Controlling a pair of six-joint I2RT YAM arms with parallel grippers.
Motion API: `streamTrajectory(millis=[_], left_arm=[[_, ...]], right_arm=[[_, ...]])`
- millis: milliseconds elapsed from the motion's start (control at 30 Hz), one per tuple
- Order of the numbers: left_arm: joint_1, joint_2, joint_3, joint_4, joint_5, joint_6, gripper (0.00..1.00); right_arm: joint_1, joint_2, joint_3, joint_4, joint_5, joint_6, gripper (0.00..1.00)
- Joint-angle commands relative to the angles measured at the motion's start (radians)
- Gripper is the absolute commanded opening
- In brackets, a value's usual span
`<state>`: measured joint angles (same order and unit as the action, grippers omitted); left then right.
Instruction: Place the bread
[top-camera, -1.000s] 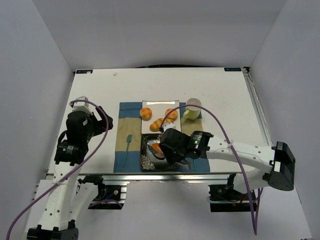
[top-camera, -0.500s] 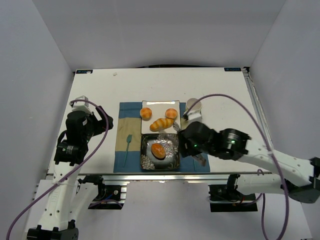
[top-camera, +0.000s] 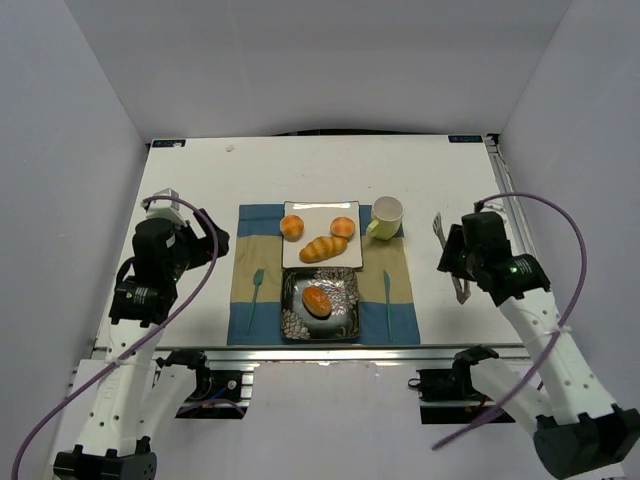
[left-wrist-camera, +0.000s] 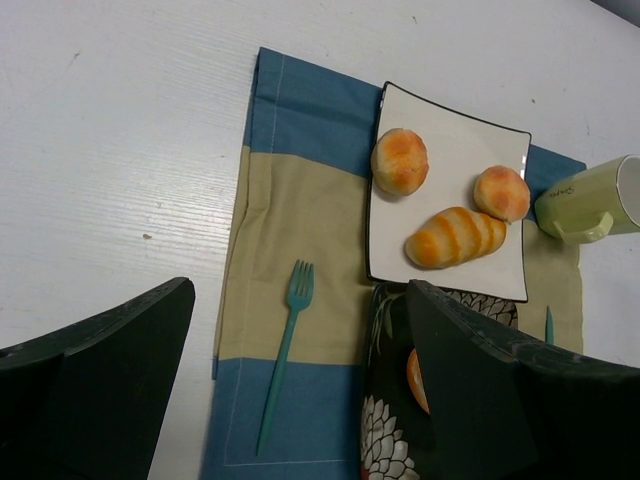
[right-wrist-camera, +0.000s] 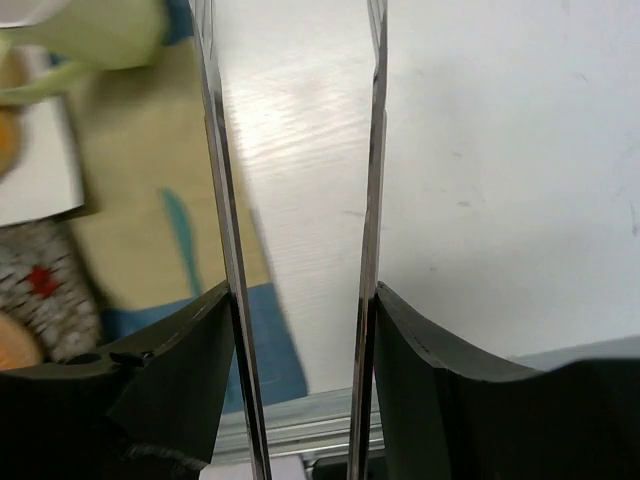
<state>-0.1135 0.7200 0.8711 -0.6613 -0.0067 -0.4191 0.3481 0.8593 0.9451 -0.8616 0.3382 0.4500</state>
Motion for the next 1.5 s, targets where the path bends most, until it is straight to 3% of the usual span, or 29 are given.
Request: streamTrajectory(millis=[0, 133, 333, 567, 800, 1000, 1133, 1467], left_arm=[[-0.003, -0.016, 0.037, 0.008, 0.039, -0.003, 0.98], [-0.003, -0.017, 0.026, 0.005, 0.039, 0.006, 0.98], [-0.003, -0.021, 0.000, 0.026, 0.043, 0.000, 0.98], [-0.003, -0.025, 0.008, 0.016, 0.039, 0.000, 0.98], [-0.003, -0.044, 0.017, -0.006, 0.030, 0.002, 0.98], [-0.003, -0.051, 0.029, -0.026, 0.022, 0.006, 0.98], [-0.003, -0.050, 0.039, -0.031, 0.020, 0.008, 0.98], [-0.003, -0.048, 0.066, -0.054, 0.022, 0.009, 0.98]], right_arm=[[-0.156, 0.000, -0.081, 0.171, -0.131, -0.103, 0.59], [-0.303, 0.046, -0.167, 0.280, -0.194, -0.111, 0.59], [-0.310, 0.132, -0.343, 0.404, -0.137, 0.011, 0.62], [-0.310, 0.214, -0.434, 0.429, -0.024, 0.118, 0.64], [-0.310, 0.302, -0.437, 0.455, -0.030, 0.107, 0.66], [-0.310, 0.336, -0.422, 0.475, -0.041, 0.081, 0.76], [-0.310, 0.346, -0.393, 0.474, -0.042, 0.064, 0.89], [-0.310, 0.232, -0.267, 0.305, -0.061, 0.033, 0.89]])
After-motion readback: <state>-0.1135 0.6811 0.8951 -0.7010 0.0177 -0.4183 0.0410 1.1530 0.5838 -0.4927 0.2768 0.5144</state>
